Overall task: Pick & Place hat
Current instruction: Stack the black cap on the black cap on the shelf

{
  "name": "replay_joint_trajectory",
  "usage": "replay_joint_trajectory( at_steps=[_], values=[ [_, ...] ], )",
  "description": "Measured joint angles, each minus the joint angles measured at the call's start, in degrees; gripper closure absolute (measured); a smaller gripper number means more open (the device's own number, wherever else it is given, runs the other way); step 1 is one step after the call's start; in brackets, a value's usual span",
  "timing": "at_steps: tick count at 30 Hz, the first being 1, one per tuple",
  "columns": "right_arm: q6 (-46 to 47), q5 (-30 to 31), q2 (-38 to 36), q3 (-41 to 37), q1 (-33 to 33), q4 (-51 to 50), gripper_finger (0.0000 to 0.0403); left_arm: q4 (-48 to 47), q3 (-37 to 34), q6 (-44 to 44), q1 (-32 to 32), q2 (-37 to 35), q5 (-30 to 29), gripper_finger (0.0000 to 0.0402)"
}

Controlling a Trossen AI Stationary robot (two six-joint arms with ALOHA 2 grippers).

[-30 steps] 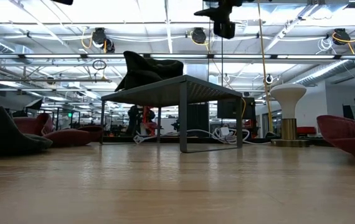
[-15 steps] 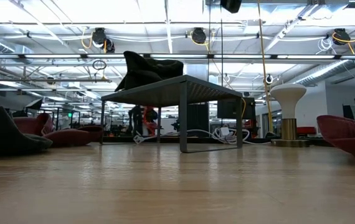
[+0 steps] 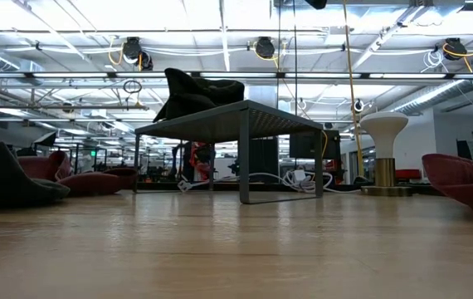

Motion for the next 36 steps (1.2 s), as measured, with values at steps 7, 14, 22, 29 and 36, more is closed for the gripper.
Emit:
replay_joint_trajectory(
  at_steps=[7, 14, 22, 29, 36],
  values=[
    [-0.14, 0.08, 0.02, 0.00, 0.00, 0.00, 0.0232, 0.07, -0.12, -15.44, -8.91, 0.14, -2.39, 0.0277],
    [-0.08, -0.03, 0.02, 0.00, 0.00, 0.00, 0.0232, 0.00, -3.74, -17.21, -12.26, 3.88, -1.22, 0.0277],
    [-0.61, -0.03, 0.02, 0.00, 0.00, 0.00, 0.0232, 0.20, -8.18, -16.29, -12.38, 12.48, 1.26, 0.0277],
    [-0.46, 0.04, 0.02, 0.00, 0.00, 0.00, 0.0232, 3.46, -8.48, -14.77, -12.42, 20.17, 0.46, 0.0277],
    [-0.44, 0.17, 0.02, 0.00, 0.00, 0.00, 0.0232, 7.20, -8.46, -12.10, -12.57, 26.98, 0.24, 0.0277]
  ],
)
